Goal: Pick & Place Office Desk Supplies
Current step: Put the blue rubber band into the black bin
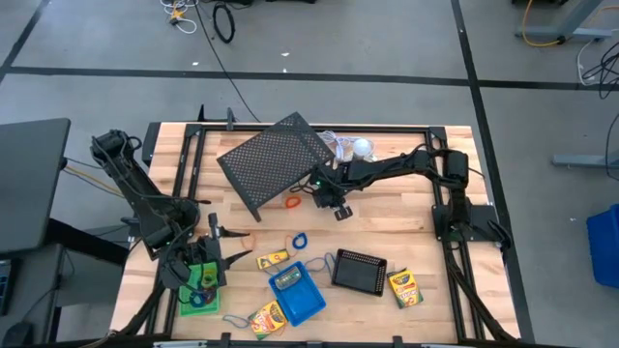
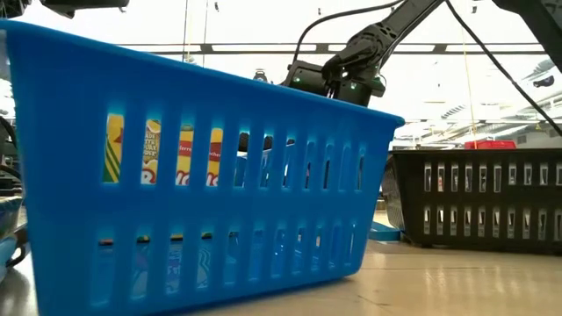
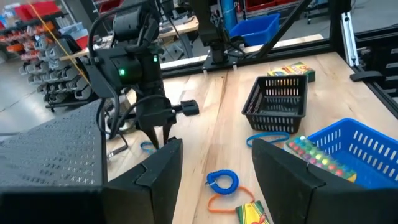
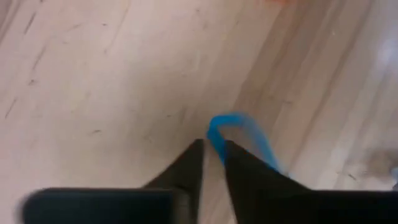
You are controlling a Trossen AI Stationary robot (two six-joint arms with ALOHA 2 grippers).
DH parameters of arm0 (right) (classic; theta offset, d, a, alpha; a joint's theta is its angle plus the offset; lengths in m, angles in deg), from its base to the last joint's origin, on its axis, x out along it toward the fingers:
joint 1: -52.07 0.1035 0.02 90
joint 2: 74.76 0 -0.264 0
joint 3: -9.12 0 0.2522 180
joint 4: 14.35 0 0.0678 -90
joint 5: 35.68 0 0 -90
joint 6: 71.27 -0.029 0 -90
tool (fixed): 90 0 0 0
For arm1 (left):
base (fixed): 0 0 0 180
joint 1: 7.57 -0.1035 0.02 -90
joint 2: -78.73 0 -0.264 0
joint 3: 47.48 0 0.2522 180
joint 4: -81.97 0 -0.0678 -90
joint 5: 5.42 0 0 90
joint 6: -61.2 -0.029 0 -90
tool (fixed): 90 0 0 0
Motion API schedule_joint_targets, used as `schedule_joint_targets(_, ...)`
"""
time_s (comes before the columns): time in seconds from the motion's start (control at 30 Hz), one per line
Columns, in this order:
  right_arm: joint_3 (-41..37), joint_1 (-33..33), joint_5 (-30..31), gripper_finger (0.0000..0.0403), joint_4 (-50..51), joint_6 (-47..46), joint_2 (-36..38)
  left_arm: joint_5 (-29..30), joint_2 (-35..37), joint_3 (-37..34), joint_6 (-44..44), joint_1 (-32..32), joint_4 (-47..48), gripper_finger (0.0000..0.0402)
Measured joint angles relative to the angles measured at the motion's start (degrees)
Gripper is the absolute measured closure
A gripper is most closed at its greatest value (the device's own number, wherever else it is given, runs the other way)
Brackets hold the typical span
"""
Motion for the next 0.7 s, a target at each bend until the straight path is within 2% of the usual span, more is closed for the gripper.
schedule_joint_targets(0.03,0.0,0.0,0.4,0.0375,-0.2,0.1,0.0,0.0,0.0,0.0,-0.2,0.0,-0.2,0.02)
schedule_joint_targets(0.1,0.0,0.0,1.1,0.0392,0.0,0.1,-0.1,0.0,0.0,0.0,-0.4,0.0,-0.2,0.02)
schedule_joint_targets(0.27,0.0,1.4,2.4,0.0399,2.3,0.3,0.3,0.0,0.0,0.0,-0.4,0.0,-0.7,0.02)
schedule_joint_targets(0.4,-0.4,4.0,2.6,0.0401,7.7,-0.8,1.9,0.0,0.0,0.0,-0.4,0.0,-1.1,0.02)
schedule_joint_targets(0.5,-0.5,6.8,1.0,0.0401,11.2,-2.5,3.4,-0.1,0.0,0.0,-0.8,0.0,-1.5,0.02)
schedule_joint_targets(0.7,-0.4,10.9,2.0,0.0401,11.5,-4.6,5.2,-0.1,0.0,0.0,-1.8,0.0,-2.4,0.02)
